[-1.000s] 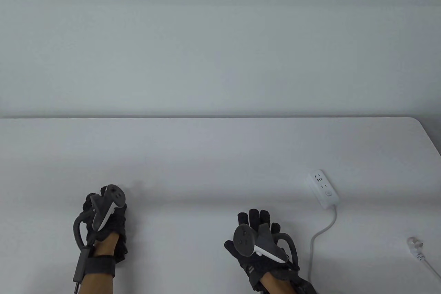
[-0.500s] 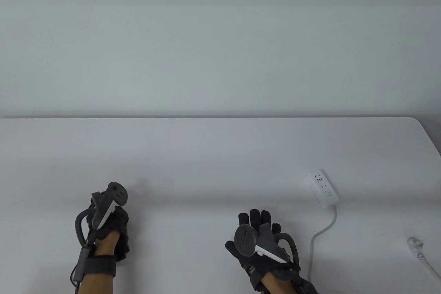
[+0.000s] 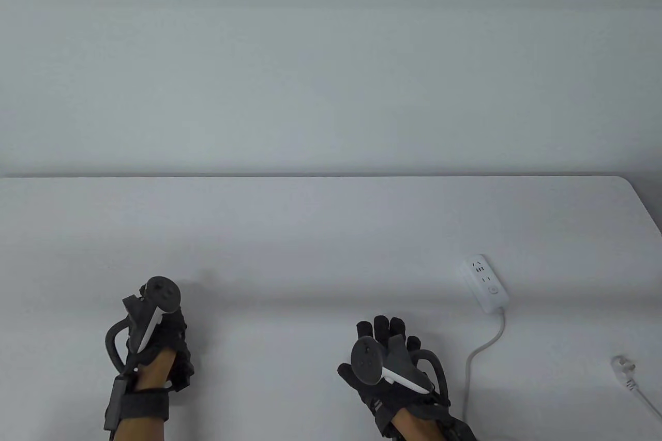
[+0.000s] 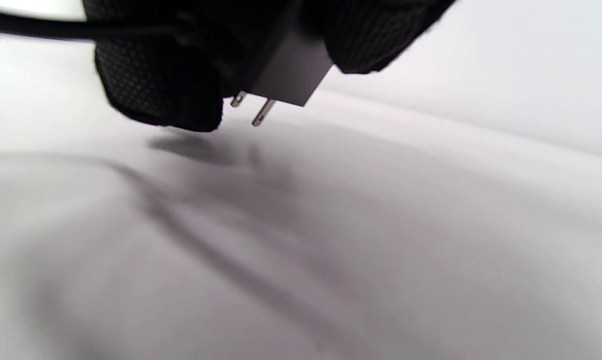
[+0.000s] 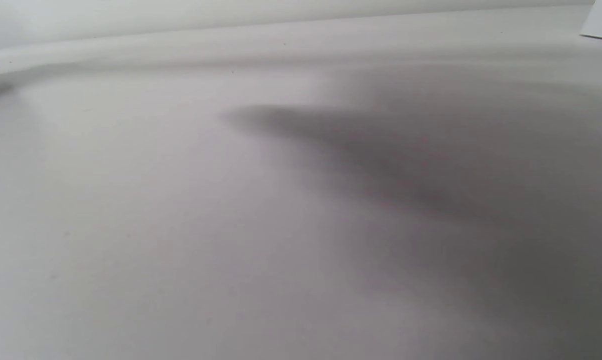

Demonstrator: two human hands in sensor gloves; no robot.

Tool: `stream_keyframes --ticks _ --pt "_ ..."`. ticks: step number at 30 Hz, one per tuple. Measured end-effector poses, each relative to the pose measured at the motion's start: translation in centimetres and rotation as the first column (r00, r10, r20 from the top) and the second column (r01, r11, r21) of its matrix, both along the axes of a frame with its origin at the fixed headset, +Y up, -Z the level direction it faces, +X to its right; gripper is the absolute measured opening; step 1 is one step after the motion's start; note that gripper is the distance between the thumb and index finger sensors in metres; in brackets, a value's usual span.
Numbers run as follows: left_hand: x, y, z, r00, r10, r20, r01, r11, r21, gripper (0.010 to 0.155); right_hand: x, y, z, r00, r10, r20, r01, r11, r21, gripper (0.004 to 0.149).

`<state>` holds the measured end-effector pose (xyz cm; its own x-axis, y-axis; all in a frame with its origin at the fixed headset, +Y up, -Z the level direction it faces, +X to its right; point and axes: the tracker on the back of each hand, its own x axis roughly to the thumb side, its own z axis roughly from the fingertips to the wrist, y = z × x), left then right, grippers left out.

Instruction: Insert the power adapter into the power strip

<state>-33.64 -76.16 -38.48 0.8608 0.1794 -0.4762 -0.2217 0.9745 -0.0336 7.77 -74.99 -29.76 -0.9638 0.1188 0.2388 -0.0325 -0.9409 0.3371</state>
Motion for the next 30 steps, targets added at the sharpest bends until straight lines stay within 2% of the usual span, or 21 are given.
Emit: stream_keyframes --ticks 7,12,23,26,30 --pt "-0.3 1.3 0.8 0.998 0.064 -0.008 -0.063 0.997 0.041 0.068 0.1 0.1 0.0 1.0 -0.003 0.001 0.003 1.0 -0.003 0.088" --pt "-0.1 2.0 1.3 0.999 0.045 0.021 -0.046 0.996 0.07 0.069 0.1 0.1 0.0 1.0 -0.007 0.001 0.007 1.0 -0.002 0.088" --pt "2.4 4.2 2.3 0.984 0.064 0.166 -0.093 0.981 0.17 0.069 0.2 0.1 -0.1 1.0 -0.006 0.003 0.006 1.0 -0.008 0.088" --pt "3.1 4.6 2.5 0.964 0.114 0.242 -0.157 0.974 0.166 0.069 0.2 0.1 -0.1 1.0 -0.005 -0.001 0.005 1.0 -0.014 0.088" --pt "4.3 5.2 3.1 0.945 0.165 0.284 -0.214 0.965 0.153 0.069 0.2 0.1 -0.1 1.0 -0.004 -0.004 0.004 1.0 -0.02 0.088"
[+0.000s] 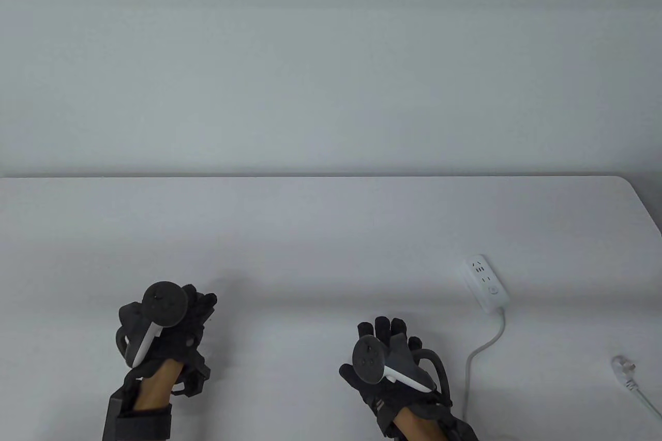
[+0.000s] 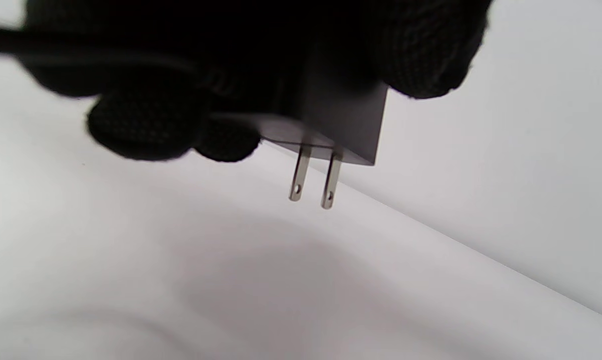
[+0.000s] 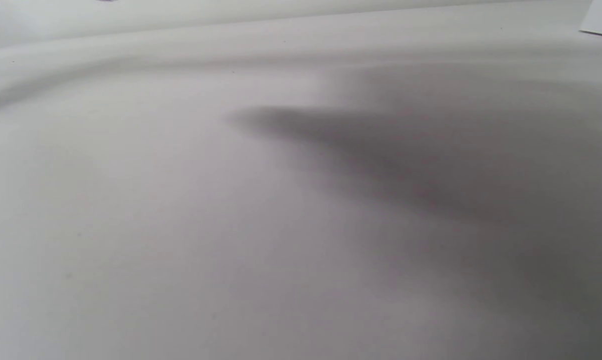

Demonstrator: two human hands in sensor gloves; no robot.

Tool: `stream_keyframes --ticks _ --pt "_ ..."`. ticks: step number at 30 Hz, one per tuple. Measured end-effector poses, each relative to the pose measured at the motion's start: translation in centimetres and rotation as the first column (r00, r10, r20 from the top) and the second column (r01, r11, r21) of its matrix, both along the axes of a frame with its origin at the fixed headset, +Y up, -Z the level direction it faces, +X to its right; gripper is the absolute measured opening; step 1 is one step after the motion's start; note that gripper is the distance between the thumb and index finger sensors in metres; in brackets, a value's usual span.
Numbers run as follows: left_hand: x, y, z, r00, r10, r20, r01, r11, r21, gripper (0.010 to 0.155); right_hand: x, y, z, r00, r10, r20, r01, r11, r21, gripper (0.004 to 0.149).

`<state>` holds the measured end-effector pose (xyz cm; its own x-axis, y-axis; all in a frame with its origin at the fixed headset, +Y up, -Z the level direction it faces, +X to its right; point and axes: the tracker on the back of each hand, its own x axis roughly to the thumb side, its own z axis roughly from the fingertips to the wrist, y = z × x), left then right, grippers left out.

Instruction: Insert the power adapter into the power strip

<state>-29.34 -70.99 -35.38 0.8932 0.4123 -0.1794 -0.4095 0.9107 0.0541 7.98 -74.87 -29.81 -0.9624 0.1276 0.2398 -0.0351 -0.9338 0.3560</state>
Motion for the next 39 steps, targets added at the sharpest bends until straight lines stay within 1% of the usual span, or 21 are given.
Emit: stream_keyframes --ticks 4,10,13,16,18,21,25,28,32,34,36,37,39 --pt "1.6 0.8 0.5 0.998 0.0 0.056 0.0 1.0 0.003 0.069 0.1 0.0 0.0 1.0 -0.001 0.002 0.001 1.0 -0.001 0.088" --pt "5.3 1.8 1.7 0.985 0.01 0.174 -0.013 1.0 0.018 0.069 0.3 0.1 -0.1 1.0 -0.001 0.011 0.001 1.0 -0.009 0.088" --pt "7.1 1.9 2.5 0.973 0.022 0.231 -0.018 1.0 -0.017 0.069 0.4 0.2 -0.2 1.0 -0.008 0.017 0.008 1.0 -0.012 0.088" --pt "8.9 1.8 3.3 0.95 0.122 0.288 -0.103 0.992 -0.079 0.07 0.5 0.3 -0.3 1.0 -0.016 0.018 0.017 1.0 -0.012 0.087" --pt "9.9 2.0 3.8 0.941 0.12 0.317 -0.095 0.991 -0.094 0.07 0.4 0.3 -0.4 1.0 -0.013 0.016 0.013 1.0 -0.014 0.087" --pt "11.3 2.2 4.7 0.926 0.109 0.361 -0.081 0.993 -0.09 0.07 0.3 0.2 -0.4 1.0 -0.01 0.009 0.01 1.0 -0.026 0.087" --pt "12.4 1.9 5.6 0.885 0.216 0.413 -0.173 0.975 -0.139 0.07 0.3 0.3 -0.4 1.0 -0.012 0.007 0.012 0.999 -0.032 0.086" --pt "13.4 1.3 5.9 0.869 0.185 0.459 -0.133 0.981 -0.144 0.071 0.2 0.1 -0.3 1.0 -0.004 0.003 0.005 0.999 -0.038 0.085" --pt "14.1 0.1 5.9 0.84 0.109 0.532 -0.058 0.992 -0.113 0.072 0.3 -0.3 -0.4 1.0 0.0 -0.008 0.0 0.998 -0.059 0.081" --pt "14.5 -0.4 6.2 0.828 0.056 0.558 -0.021 0.997 -0.069 0.072 0.4 -0.4 -0.5 1.0 -0.007 -0.009 0.006 0.998 -0.061 0.08" --pt "14.8 -0.6 6.5 0.822 0.013 0.57 0.011 0.999 -0.039 0.072 0.7 -0.4 -0.7 1.0 -0.013 -0.006 0.012 0.998 -0.062 0.082" --pt "14.9 -0.7 6.5 0.819 -0.005 0.574 0.022 0.999 -0.023 0.071 1.0 -0.4 -1.0 1.0 -0.007 0.012 0.008 0.998 -0.062 0.088" --pt "15.1 -0.8 6.6 0.81 -0.003 0.587 0.021 0.999 -0.025 0.071 1.8 0.1 -1.6 0.997 -0.015 0.07 0.015 1.0 0.0 0.093"
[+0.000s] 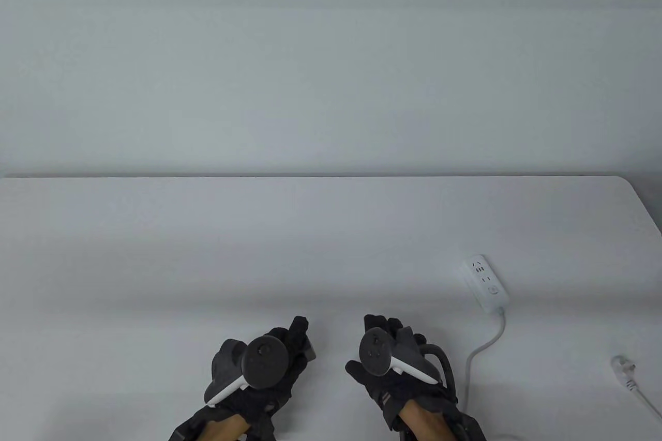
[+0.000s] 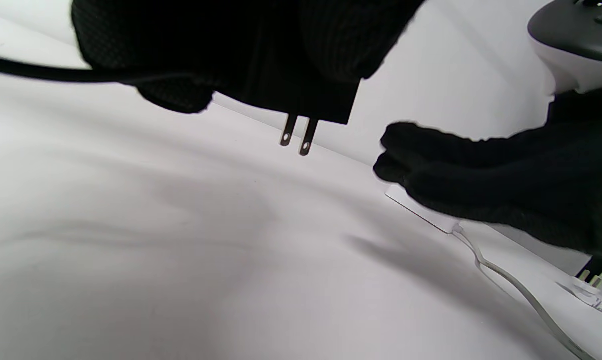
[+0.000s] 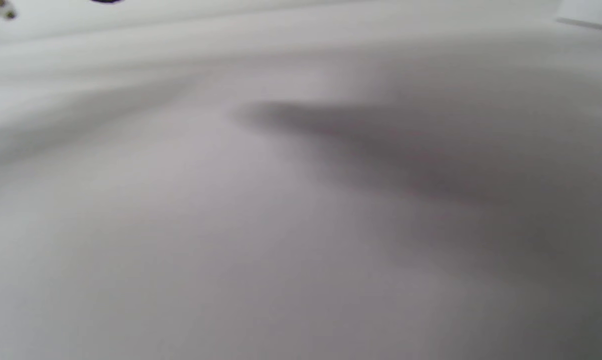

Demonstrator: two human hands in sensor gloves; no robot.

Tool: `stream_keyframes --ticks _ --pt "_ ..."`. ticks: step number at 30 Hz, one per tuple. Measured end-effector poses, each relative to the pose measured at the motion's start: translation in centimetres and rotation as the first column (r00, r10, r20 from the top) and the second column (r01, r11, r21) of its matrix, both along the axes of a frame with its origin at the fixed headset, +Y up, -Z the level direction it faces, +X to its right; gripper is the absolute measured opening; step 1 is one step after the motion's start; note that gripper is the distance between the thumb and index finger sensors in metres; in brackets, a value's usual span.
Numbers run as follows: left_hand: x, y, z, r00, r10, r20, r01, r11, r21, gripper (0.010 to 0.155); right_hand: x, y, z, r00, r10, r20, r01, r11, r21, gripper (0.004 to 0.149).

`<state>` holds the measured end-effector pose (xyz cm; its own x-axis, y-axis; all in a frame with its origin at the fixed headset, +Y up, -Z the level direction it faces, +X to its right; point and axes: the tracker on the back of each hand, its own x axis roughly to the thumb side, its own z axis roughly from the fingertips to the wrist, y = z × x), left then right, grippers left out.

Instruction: Insert the power adapter into the power strip

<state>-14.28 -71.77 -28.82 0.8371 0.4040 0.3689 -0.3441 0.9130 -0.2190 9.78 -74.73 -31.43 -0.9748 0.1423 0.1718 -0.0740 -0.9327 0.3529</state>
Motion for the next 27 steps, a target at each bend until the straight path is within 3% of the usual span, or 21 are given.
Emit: stream_keyframes --ticks 4,11,18,24,27 --pt "0.1 0.1 0.2 1.0 -0.017 0.026 0.017 1.0 -0.007 0.071 2.8 1.2 -2.1 0.994 0.06 0.094 -0.065 0.996 0.059 0.093" --pt "0.3 0.1 0.3 0.999 -0.006 0.04 0.006 1.0 -0.004 0.07 9.5 1.9 -6.5 0.942 0.122 0.313 -0.148 0.987 0.061 0.094" --pt "0.3 0.1 0.1 0.999 0.005 0.036 -0.006 1.0 0.015 0.069 16.1 1.5 -9.6 0.842 0.207 0.498 -0.202 0.977 -0.065 0.094" --pt "0.6 -0.1 0.0 0.999 -0.004 0.031 0.004 1.0 0.016 0.069 20.5 -0.2 -10.2 0.751 0.247 0.612 -0.178 0.969 -0.173 0.094" --pt "0.8 0.0 0.1 0.999 -0.001 0.039 0.0 1.0 0.028 0.069 21.7 -1.4 -10.1 0.74 0.228 0.633 -0.127 0.971 -0.201 0.093"
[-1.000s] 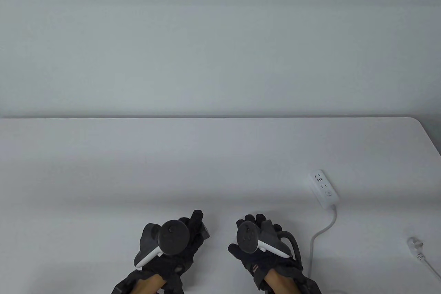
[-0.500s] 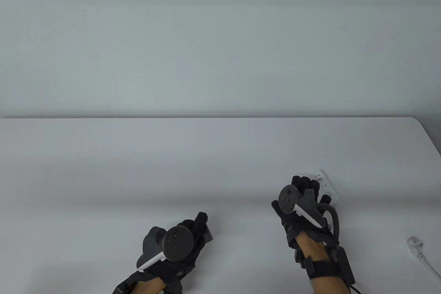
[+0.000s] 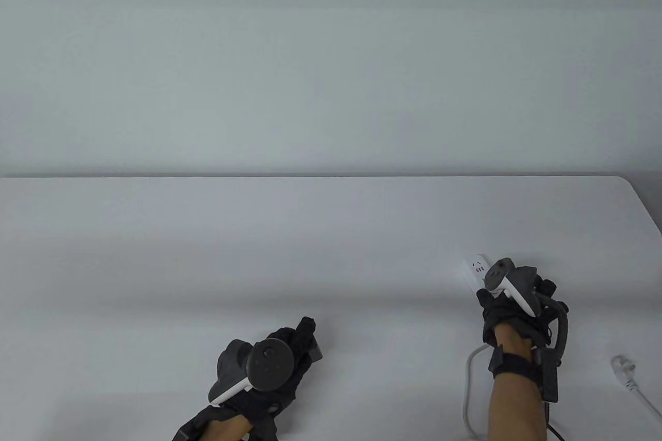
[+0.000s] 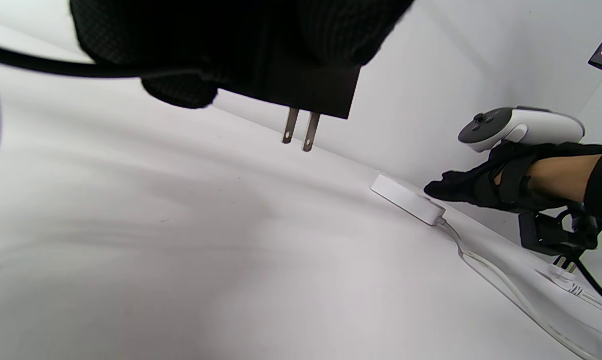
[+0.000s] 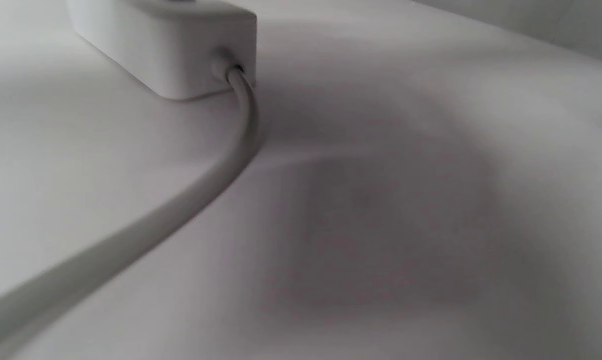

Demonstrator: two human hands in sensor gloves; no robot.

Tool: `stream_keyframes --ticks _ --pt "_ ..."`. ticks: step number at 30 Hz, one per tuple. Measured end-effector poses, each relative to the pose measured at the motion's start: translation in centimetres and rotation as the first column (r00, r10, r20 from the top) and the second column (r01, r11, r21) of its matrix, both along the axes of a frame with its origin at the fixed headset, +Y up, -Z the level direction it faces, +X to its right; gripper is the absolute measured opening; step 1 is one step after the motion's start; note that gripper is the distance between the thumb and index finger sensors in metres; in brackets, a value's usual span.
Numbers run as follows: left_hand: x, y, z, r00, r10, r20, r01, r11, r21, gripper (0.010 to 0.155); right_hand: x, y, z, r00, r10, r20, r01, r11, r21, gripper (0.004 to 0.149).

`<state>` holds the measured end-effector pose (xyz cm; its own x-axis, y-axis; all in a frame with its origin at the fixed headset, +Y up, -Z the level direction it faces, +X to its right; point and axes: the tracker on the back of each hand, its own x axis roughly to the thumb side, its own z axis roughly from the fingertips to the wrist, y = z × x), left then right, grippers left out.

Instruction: Insert the power adapter into the power strip

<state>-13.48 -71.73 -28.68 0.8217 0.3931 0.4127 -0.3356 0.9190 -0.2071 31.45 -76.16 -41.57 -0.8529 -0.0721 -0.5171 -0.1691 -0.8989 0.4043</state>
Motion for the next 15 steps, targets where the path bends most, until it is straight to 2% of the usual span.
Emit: stream_keyframes --ticks 4,7,9,15 --pt "0.1 0.1 0.1 1.0 -0.009 0.003 0.009 1.0 0.011 0.069 0.2 -1.1 -0.1 0.999 -0.01 -0.031 0.009 1.0 -0.018 0.093" --pt "0.3 0.0 0.1 1.0 -0.027 0.002 0.027 1.0 0.008 0.069 -0.3 -1.6 -0.2 0.999 -0.027 -0.027 0.026 0.999 -0.039 0.087" --pt "0.4 -0.1 0.1 0.999 -0.032 0.002 0.032 0.999 0.009 0.069 -0.7 -1.7 -0.5 0.999 -0.029 -0.015 0.029 0.999 -0.03 0.082" --pt "0.3 0.1 0.2 1.0 -0.021 -0.002 0.021 1.0 0.024 0.068 -1.8 -1.5 -0.9 1.0 0.023 -0.02 -0.024 0.998 -0.058 0.083"
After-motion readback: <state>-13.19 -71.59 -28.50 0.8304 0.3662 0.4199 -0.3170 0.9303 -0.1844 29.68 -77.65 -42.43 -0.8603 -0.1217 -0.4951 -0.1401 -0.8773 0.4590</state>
